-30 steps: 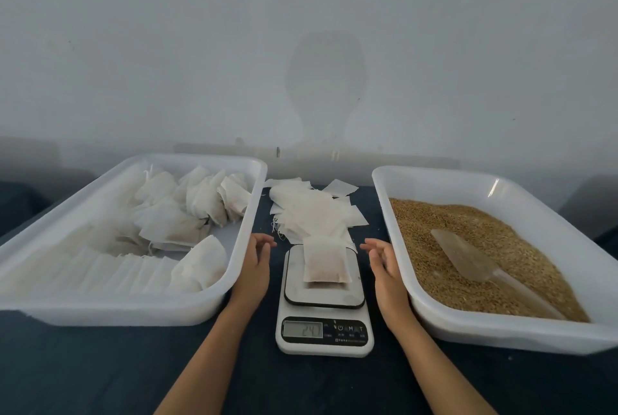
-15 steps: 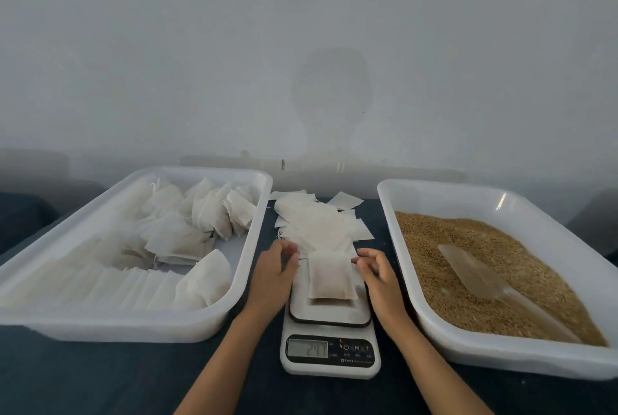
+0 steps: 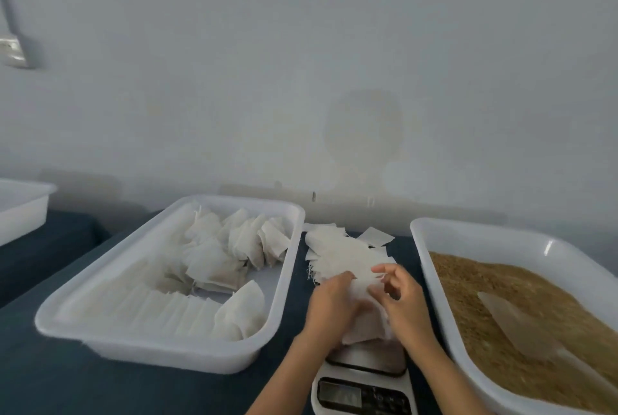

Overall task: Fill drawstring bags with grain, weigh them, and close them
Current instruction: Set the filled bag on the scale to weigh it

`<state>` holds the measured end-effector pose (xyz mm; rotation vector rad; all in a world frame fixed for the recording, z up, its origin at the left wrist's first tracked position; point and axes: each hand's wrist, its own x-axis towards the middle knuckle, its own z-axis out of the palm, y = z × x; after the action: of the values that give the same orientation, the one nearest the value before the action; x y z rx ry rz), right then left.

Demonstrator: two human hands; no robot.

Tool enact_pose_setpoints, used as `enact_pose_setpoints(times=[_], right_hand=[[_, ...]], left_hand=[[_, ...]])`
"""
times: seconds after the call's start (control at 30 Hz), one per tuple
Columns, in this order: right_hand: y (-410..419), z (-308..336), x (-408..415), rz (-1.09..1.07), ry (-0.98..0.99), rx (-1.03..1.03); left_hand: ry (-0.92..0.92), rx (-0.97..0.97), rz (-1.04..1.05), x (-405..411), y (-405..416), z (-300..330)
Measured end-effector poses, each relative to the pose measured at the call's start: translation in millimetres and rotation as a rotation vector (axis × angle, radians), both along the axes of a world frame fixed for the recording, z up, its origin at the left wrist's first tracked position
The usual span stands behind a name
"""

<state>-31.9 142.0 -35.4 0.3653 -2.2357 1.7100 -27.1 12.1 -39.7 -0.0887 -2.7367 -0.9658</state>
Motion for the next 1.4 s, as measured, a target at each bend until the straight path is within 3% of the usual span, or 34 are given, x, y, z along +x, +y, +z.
enact_pose_setpoints(times=[0.2,0.33,0.6,0.7,0.83,0.93,1.03,1.2,1.3,1.4], right_hand=[[-28,54,9,0.104,0.094,-0.034],[-77,94,5,0.188,0.16,-0.036],[-203,98,-14,0.391,0.105,0.03],[-241,75,-21,0.406,0.03,0.131],[-273,45,-24,0.402,-0.132,0.29],[-285,27,-22,0.493,-0.269,0.445],[-292,17,-19,0.587,-0.359,0.571],[-299,12,-18,0.638,-0.286,0.801],[-291,20,-16,0.701,-0.261,0.869],[-269,36,-12,0.726,-0.213,0.78]], left_hand=[[0.313,-0.114,0.126,20,-22,49],[0.391,-0.096,0.281,33,-64,97],[0.105,-0.008,0.413,35,-195,112],[-0.009,-0.059,0.449,28,-234,94],[-0.127,0.069,0.489,23,-269,60],[-0.286,0.055,0.534,25,-283,44],[-0.42,-0.088,0.556,25,-288,42],[-0.556,-0.347,0.56,29,-285,45],[-0.473,-0.566,0.609,28,-277,48],[-0.256,-0.662,0.664,24,-255,62]])
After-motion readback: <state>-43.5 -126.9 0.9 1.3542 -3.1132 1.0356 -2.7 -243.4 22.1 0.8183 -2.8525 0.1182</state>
